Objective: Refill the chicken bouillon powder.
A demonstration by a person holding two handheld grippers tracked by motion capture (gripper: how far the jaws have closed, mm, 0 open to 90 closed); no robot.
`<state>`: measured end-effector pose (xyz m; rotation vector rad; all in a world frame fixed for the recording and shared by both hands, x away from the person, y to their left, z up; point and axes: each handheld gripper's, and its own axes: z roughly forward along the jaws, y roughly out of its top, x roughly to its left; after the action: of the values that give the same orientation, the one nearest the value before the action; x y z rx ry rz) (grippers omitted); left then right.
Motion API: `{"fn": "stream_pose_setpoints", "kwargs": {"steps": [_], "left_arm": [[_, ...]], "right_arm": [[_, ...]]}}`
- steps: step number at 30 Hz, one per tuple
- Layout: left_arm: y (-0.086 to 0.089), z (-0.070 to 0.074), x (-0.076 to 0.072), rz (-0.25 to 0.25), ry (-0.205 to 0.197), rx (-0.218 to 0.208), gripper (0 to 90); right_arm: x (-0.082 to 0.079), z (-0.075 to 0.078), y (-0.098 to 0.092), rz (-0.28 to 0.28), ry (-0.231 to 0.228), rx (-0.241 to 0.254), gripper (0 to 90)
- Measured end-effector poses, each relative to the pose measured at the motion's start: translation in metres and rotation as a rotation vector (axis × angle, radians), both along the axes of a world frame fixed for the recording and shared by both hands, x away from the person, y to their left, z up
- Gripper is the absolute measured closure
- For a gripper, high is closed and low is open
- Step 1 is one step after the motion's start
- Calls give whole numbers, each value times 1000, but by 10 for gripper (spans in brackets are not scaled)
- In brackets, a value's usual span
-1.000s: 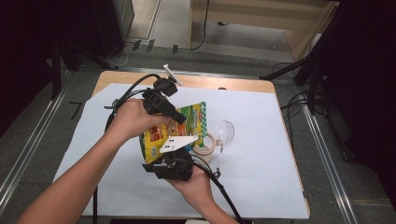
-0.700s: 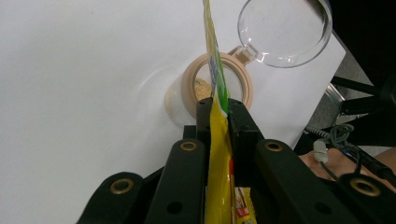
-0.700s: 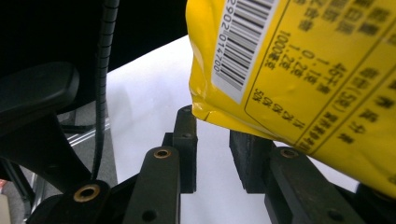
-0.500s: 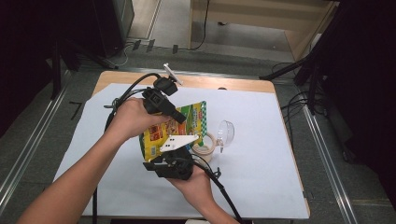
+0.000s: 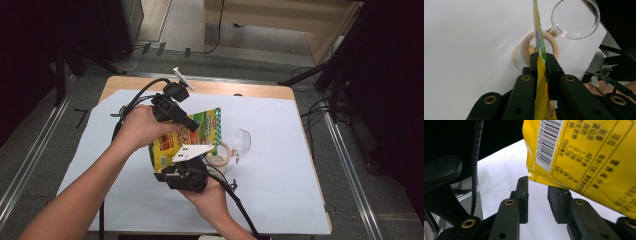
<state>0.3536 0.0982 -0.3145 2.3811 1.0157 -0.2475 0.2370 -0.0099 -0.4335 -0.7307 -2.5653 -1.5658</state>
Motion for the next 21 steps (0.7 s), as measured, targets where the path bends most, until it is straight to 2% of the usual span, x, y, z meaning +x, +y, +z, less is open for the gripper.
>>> {"fn": "stream_pose_setpoints", "kwargs": {"steps": [12,21], "left_arm": [[0,0,1,8,11,-7,868],[-1,0,1,5,0,-2,866]], "right_arm": [[-1,0,-1,-6,-14,3,727],[0,0,-1,-8,-18,4,728]]}}
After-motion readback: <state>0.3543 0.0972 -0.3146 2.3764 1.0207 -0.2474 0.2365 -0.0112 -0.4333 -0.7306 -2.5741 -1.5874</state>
